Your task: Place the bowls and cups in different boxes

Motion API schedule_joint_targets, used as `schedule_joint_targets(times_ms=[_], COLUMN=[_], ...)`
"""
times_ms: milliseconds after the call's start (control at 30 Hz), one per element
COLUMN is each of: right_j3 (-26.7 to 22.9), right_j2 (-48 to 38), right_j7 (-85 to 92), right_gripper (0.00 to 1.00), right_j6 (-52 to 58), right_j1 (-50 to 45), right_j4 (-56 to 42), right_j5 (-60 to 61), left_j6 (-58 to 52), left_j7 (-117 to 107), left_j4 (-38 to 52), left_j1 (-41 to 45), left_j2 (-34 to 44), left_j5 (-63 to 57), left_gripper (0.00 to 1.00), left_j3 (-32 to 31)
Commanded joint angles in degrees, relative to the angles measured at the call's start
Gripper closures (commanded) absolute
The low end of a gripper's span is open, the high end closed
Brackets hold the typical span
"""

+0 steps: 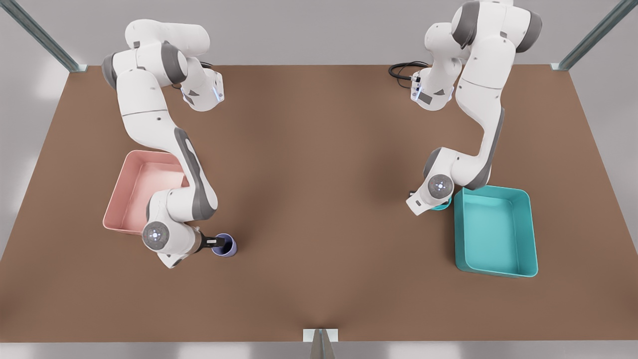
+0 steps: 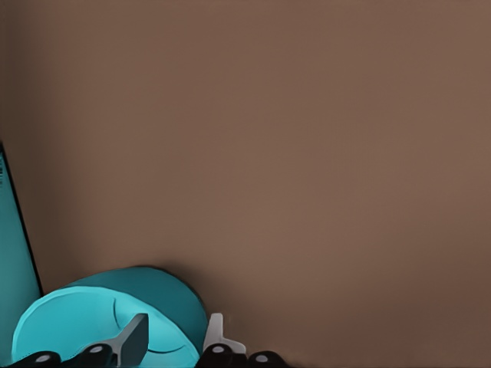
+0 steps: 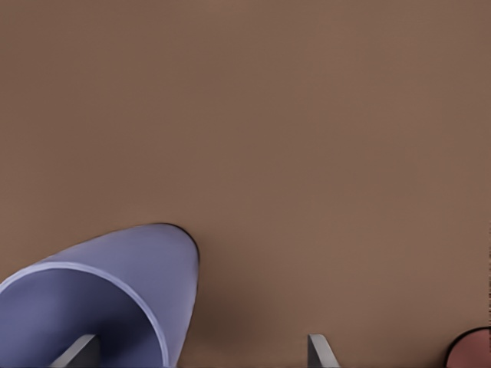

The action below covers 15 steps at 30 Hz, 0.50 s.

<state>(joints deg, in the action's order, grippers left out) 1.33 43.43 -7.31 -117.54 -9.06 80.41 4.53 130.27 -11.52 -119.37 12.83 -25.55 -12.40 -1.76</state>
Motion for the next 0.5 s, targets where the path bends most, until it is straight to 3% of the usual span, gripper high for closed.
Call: schedule_joint_targets(times_ms=[0,33,200,267,333,400,467], right_j3=[-0.01,-0.01,-0.01,-0.01,0.17,0.17,0.25], right_j2=[0.16,0.25,2.45,2.53,2.45,2.36,2.36], right_j7=[-2.27,-2.36,-2.36,-2.36,-2.71,-2.71,-2.62], right_gripper=[0.00,0.00,0.01,0.39,0.64,0.75,0.79], right_j6=[-0.32,-0.32,-1.81,-1.81,-1.46,-1.20,-1.20], right_j1=[0.00,0.00,-0.08,-0.08,-0.17,-0.52,-0.79], right_j4=[0.10,0.36,0.19,0.19,0.01,-0.34,-0.34], right_j5=[-0.40,-0.49,-0.49,-0.49,-0.22,0.04,0.04], left_j6=[0.25,0.08,-6.78,-16.17,-32.79,-30.61,-20.50], left_j7=[-3.25,-3.69,-5.36,-7.56,-8.70,-8.09,-6.15], left_j4=[0.10,0.19,2.65,8.01,24.61,27.35,26.74], left_j1=[0.00,0.00,0.97,0.97,-3.07,-9.40,-11.95], left_j2=[-0.03,0.06,3.31,5.25,5.25,4.55,0.15], left_j5=[1.33,1.42,6.51,5.37,3.88,3.96,4.14], left_gripper=[0.73,0.79,0.79,0.79,0.79,0.79,0.79], left_j3=[0.00,0.00,0.00,-0.09,2.72,4.66,5.71])
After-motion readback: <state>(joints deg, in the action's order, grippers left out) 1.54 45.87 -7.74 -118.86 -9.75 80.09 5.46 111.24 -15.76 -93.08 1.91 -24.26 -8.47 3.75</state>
